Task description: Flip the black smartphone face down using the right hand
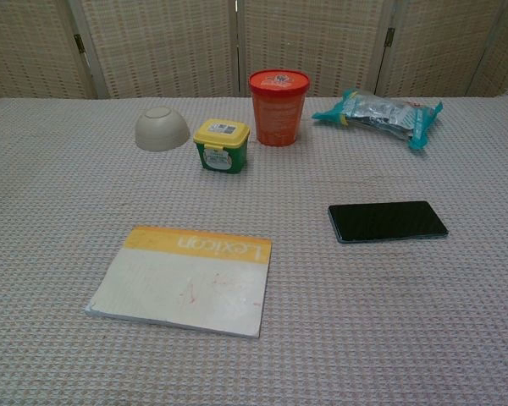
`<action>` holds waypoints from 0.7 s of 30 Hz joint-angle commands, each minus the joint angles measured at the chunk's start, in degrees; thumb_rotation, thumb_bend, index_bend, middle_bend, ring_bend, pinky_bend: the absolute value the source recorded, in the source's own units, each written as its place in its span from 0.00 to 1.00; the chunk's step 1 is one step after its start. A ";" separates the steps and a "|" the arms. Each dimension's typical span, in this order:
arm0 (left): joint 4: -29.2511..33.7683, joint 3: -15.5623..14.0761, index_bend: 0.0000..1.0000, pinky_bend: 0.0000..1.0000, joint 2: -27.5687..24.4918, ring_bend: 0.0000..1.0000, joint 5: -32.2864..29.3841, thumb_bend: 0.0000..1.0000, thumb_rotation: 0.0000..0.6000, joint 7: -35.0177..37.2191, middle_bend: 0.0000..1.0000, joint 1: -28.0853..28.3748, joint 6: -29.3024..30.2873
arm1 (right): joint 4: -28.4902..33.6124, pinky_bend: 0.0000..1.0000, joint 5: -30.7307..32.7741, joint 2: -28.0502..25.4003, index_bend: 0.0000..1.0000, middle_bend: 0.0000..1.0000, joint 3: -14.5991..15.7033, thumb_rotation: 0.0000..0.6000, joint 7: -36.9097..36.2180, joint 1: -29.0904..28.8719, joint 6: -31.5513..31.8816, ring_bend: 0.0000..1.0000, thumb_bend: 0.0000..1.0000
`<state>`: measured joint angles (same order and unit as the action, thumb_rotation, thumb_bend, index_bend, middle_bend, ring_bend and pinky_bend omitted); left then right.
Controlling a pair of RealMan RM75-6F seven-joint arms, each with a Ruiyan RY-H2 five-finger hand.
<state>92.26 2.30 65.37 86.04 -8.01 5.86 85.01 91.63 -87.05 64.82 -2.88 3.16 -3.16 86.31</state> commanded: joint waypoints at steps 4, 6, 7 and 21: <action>0.01 -0.04 0.22 0.24 0.12 0.21 0.27 0.20 1.00 0.09 0.26 0.15 -0.06 | -0.12 0.36 -0.11 0.09 0.25 0.26 0.01 1.00 -0.13 0.12 0.20 0.28 0.16; -0.08 -0.03 0.22 0.24 0.23 0.21 0.45 0.20 1.00 0.22 0.25 0.09 0.23 | -0.14 0.36 -0.33 0.14 0.25 0.26 0.06 1.00 -0.17 0.18 0.37 0.28 0.16; -0.14 0.03 0.22 0.24 0.33 0.21 0.56 0.20 1.00 0.38 0.25 0.01 0.54 | -0.19 0.36 -0.55 0.19 0.25 0.26 0.13 1.00 -0.25 0.24 0.53 0.28 0.16; -0.83 0.27 0.22 0.24 0.69 0.21 1.33 0.20 1.00 2.54 0.25 -0.41 2.10 | -1.40 0.36 -3.24 3.19 0.24 0.27 0.28 1.00 3.00 -2.97 -2.97 0.28 0.23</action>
<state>91.41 2.57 66.08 87.38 -5.49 5.45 87.14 90.43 -89.74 67.40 -2.61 5.10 -4.99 84.79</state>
